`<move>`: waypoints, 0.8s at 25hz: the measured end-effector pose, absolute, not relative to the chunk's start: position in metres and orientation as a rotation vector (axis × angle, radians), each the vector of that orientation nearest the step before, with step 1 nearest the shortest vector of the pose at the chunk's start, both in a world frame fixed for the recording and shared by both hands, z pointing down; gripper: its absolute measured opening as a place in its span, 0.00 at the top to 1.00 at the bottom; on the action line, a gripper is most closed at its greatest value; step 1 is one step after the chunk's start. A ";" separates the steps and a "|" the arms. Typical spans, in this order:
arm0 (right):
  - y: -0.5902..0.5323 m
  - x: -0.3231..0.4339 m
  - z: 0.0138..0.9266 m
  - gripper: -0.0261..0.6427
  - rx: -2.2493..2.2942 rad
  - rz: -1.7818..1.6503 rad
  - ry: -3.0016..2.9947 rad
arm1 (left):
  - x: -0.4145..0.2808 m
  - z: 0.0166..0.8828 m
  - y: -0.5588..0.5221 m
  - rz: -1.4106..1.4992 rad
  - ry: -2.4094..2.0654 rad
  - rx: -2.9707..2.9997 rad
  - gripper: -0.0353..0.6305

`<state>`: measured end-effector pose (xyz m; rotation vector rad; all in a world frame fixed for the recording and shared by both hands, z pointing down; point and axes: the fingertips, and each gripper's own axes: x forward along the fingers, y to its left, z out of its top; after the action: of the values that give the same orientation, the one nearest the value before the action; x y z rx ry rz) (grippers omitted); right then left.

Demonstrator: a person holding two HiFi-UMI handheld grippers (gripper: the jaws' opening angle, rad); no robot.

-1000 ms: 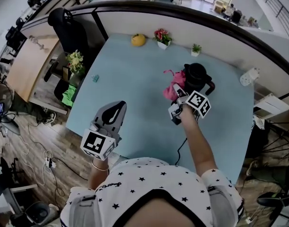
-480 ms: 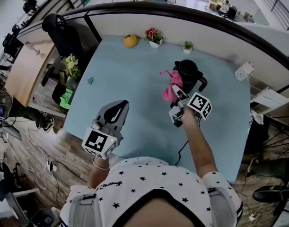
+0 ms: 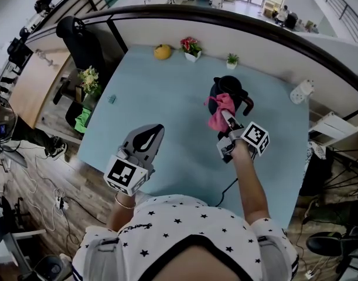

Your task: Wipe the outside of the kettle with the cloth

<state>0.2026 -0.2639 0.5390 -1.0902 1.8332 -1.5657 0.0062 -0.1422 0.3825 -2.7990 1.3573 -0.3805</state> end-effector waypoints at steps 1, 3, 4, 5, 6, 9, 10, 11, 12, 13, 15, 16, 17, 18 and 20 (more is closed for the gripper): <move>-0.264 0.207 0.538 0.82 -1.093 -1.558 1.831 | 0.007 0.383 -0.142 -0.383 1.361 -2.798 0.90; -0.264 0.215 0.536 0.82 -1.101 -1.543 1.822 | 0.008 0.382 -0.142 -0.382 1.365 -2.795 0.90; -0.265 0.220 0.536 0.82 -1.108 -1.534 1.817 | 0.009 0.382 -0.142 -0.382 1.364 -2.794 0.90; -0.265 0.225 0.537 0.82 -1.119 -1.525 1.811 | 0.011 0.382 -0.141 -0.381 1.361 -2.794 0.90; -0.266 0.231 0.538 0.82 -1.134 -1.515 1.805 | 0.013 0.382 -0.141 -0.382 1.356 -2.795 0.90; -0.269 0.252 0.541 0.82 -1.193 -1.484 1.775 | 0.017 0.382 -0.137 -0.378 1.342 -2.797 0.90; -0.271 0.258 0.543 0.82 -1.212 -1.474 1.765 | 0.017 0.382 -0.136 -0.375 1.342 -2.797 0.90; -0.272 0.262 0.543 0.82 -1.228 -1.469 1.760 | 0.016 0.381 -0.135 -0.372 1.344 -2.798 0.90; -0.272 0.264 0.543 0.82 -1.237 -1.466 1.761 | 0.016 0.380 -0.134 -0.369 1.345 -2.800 0.90; -0.273 0.265 0.543 0.82 -1.242 -1.465 1.766 | 0.015 0.379 -0.133 -0.366 1.346 -2.801 0.90; -0.273 0.264 0.542 0.82 -1.249 -1.461 1.773 | 0.013 0.377 -0.131 -0.359 1.354 -2.794 0.90; -0.272 0.263 0.542 0.82 -1.252 -1.457 1.774 | 0.011 0.376 -0.130 -0.355 1.358 -2.790 0.90; -0.271 0.262 0.541 0.82 -1.254 -1.453 1.774 | 0.009 0.376 -0.128 -0.352 1.362 -2.788 0.90; -0.268 0.260 0.539 0.82 -1.256 -1.445 1.776 | 0.006 0.376 -0.127 -0.350 1.367 -2.786 0.90; -0.263 0.255 0.531 0.82 -1.253 -1.410 1.798 | 0.001 0.378 -0.125 -0.347 1.378 -2.785 0.90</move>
<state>0.2549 -0.2629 0.5306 -1.2526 1.7985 -1.4101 0.0007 -0.1247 0.3781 -2.7854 1.3777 -0.3471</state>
